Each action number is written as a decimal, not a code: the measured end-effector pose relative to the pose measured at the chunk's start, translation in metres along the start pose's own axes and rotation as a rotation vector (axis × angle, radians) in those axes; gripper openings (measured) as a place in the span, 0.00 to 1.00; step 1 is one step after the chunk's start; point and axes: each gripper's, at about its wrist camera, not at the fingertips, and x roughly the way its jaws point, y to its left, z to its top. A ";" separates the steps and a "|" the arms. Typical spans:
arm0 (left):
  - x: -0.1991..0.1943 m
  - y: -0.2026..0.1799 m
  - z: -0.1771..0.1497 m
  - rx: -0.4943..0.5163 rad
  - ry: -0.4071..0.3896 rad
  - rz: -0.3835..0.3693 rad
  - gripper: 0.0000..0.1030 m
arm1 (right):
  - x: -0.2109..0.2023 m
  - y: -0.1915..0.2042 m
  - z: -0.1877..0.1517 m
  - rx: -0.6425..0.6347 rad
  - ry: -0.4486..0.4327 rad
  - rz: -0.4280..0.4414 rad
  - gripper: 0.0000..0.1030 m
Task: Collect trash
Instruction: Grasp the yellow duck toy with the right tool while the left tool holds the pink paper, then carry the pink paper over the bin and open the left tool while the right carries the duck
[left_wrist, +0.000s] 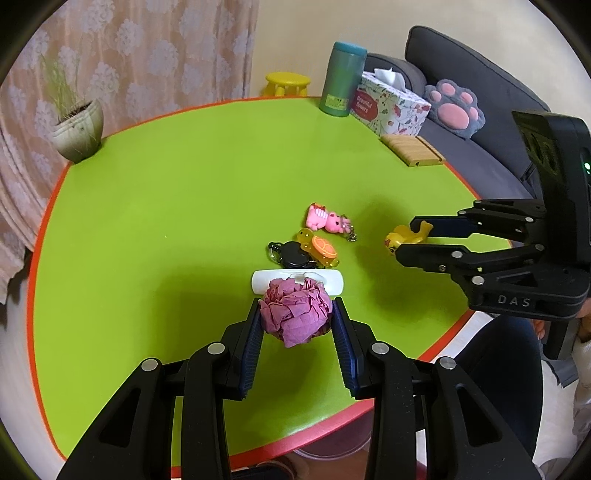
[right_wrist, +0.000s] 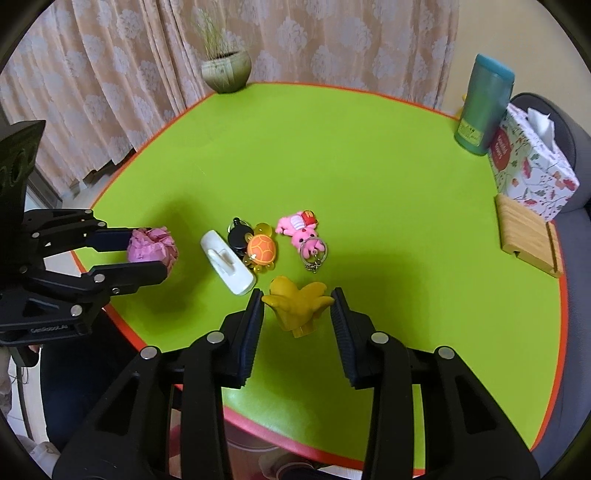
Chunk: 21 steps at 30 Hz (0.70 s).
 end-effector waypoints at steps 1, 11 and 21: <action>-0.002 -0.001 -0.001 0.002 -0.004 0.000 0.35 | -0.004 0.001 -0.001 0.001 -0.010 0.000 0.36; -0.025 -0.014 -0.014 0.025 -0.053 -0.012 0.35 | -0.044 0.010 -0.017 0.003 -0.097 0.003 0.36; -0.050 -0.027 -0.029 0.059 -0.093 -0.016 0.35 | -0.082 0.028 -0.039 -0.018 -0.165 0.035 0.36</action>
